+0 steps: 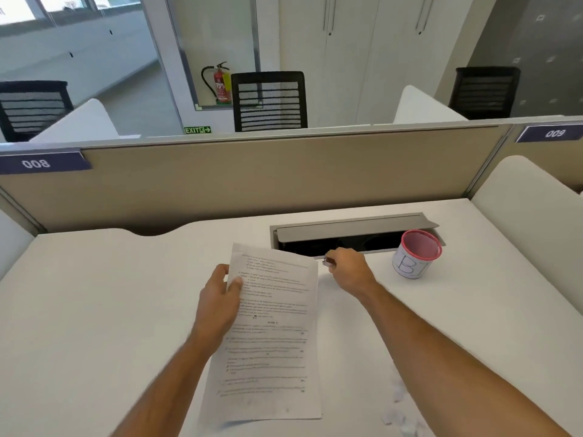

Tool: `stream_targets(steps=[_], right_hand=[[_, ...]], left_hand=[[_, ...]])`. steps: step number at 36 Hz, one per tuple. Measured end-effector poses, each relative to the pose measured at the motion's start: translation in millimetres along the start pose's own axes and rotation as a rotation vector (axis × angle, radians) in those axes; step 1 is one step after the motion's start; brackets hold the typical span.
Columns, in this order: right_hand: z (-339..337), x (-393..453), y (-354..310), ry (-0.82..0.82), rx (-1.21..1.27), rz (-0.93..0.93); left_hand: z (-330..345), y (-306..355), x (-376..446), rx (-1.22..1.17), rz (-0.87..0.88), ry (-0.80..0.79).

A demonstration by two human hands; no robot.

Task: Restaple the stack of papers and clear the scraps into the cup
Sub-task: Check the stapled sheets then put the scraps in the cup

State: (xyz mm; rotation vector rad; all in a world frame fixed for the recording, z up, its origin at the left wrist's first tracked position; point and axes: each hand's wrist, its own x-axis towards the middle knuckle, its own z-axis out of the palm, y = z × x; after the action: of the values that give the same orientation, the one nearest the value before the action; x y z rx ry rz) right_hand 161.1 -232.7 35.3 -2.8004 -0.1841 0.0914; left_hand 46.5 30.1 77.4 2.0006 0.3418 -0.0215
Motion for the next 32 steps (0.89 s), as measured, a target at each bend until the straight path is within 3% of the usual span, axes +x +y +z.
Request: stream_targets(steps=[9, 22, 32], right_hand=[[-3, 14, 28, -0.052, -0.267, 0.001], [6, 14, 33, -0.098, -0.293, 0.011], [11, 18, 32, -0.044, -0.277, -0.025]], left_hand=[[17, -8, 8, 0.017, -0.032, 0.022], [20, -8, 9, -0.004, -0.063, 0.025], [14, -4, 3, -0.062, -0.042, 0.007]])
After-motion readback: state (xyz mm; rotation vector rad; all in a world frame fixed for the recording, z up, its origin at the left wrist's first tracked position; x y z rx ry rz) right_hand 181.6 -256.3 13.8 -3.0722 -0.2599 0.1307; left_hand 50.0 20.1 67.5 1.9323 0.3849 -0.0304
